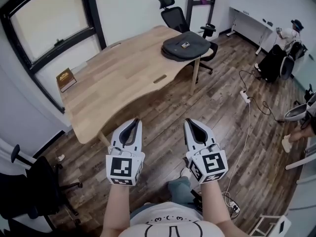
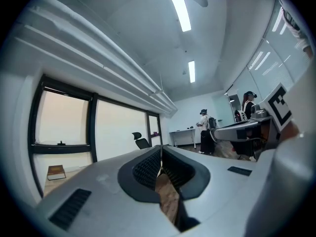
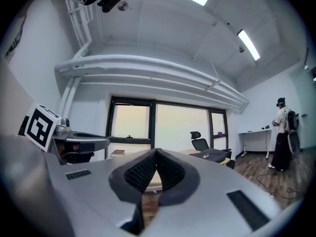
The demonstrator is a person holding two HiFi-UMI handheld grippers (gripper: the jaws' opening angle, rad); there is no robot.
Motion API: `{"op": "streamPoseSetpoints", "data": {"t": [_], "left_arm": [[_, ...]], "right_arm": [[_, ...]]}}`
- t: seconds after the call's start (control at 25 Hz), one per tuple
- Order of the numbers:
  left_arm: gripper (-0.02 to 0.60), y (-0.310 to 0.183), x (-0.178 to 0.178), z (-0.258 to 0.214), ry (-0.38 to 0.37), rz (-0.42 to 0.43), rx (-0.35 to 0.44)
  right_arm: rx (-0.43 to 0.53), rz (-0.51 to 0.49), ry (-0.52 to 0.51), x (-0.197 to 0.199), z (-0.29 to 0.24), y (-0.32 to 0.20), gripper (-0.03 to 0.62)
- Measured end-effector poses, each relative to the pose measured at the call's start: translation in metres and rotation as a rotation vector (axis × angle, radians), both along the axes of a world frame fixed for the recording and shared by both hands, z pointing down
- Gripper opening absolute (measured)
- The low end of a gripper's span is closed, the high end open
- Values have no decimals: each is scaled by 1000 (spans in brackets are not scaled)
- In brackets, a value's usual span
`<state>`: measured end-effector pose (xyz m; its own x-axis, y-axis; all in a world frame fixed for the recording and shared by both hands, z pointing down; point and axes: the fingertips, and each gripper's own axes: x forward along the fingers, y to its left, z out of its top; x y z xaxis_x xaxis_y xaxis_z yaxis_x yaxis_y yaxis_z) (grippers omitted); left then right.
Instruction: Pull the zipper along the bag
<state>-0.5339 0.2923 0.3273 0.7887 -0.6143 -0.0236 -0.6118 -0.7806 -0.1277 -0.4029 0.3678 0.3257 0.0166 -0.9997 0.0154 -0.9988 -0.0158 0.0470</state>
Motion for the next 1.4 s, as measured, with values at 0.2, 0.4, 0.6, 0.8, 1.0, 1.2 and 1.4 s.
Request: {"op": "streamPoseSetpoints", "data": {"t": [0.2,0.4,0.6,0.8,1.0,1.2,1.4], "left_arm": [[21,-16,89,7,-20,48,-12],[21,-36,173,5,23,22,-48],[21,-47,245,5,57,14,-86],[21,-62,290,12,57,12,-113],[21,-83,327,21,74,12,-167],[23,-114,382,23,103,52,-177],[25,-163,439,29,131,60,-207]], "right_arm": [[-11,33,-19,84,7,-13,51],[-24,26,-7,168,3,-31,52],[-38,24,-6,241,-1,-38,51],[-49,72,-77,298,10,-45,52],[-63,80,-76,328,18,-54,52],[-94,138,1,380,23,-74,52],[-110,166,34,439,22,-115,52]]}}
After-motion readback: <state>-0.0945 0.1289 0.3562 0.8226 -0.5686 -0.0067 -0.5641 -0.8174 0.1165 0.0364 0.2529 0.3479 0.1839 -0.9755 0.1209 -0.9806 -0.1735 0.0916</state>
